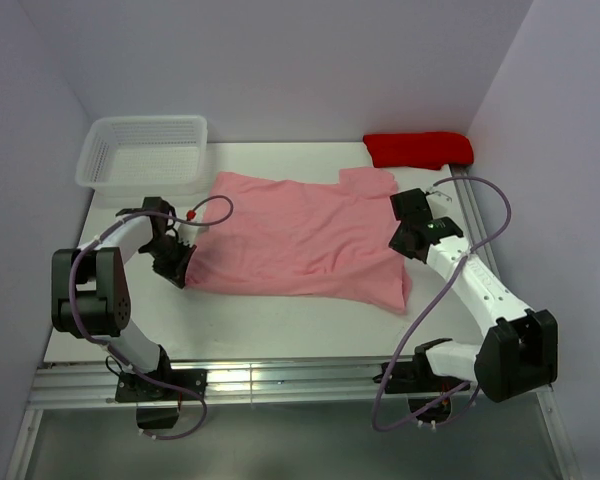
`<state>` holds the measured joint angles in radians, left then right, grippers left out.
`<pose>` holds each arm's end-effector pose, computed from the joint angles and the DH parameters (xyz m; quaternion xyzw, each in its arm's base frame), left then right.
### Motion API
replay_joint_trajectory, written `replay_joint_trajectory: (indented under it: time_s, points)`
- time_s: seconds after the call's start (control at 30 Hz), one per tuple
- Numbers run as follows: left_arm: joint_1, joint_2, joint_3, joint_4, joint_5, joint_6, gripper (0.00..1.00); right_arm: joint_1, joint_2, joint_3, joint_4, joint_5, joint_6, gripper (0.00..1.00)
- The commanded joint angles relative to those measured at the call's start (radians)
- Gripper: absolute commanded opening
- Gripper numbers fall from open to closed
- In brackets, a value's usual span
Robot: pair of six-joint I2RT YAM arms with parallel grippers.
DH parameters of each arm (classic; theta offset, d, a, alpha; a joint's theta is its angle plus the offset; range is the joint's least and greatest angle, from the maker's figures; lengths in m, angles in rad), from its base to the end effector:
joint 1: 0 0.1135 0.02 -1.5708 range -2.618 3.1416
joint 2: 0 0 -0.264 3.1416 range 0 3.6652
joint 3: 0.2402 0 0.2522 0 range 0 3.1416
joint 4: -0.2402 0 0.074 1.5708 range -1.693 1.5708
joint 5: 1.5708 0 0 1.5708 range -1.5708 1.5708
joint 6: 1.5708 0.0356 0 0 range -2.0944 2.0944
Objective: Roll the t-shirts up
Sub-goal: Fold the tshirt
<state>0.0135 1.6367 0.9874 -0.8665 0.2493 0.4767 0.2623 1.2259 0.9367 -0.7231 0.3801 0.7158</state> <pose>0.2748 -0.0051 0.1683 0.2310 0.9646 -0.1139 0.0566 0.2346 0.0493 0.2588 0.2630 0.9081 -0.0331 0.3243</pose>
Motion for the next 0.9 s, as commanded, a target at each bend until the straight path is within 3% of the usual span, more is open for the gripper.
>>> replay_joint_trajectory:
  time_s: [0.0,0.47,0.87]
  points:
    - [-0.001,-0.034,0.063,-0.04,0.022,-0.006,0.0,0.006,-0.051,0.05,-0.009,0.051,-0.003,0.0]
    - [-0.001,0.112,0.352,-0.097,0.033,-0.049,0.0,0.008,-0.049,0.131,0.068,0.062,-0.099,0.0]
    - [-0.004,0.321,0.606,-0.111,0.027,-0.09,0.0,0.043,0.069,0.2,0.097,0.149,-0.159,0.0]
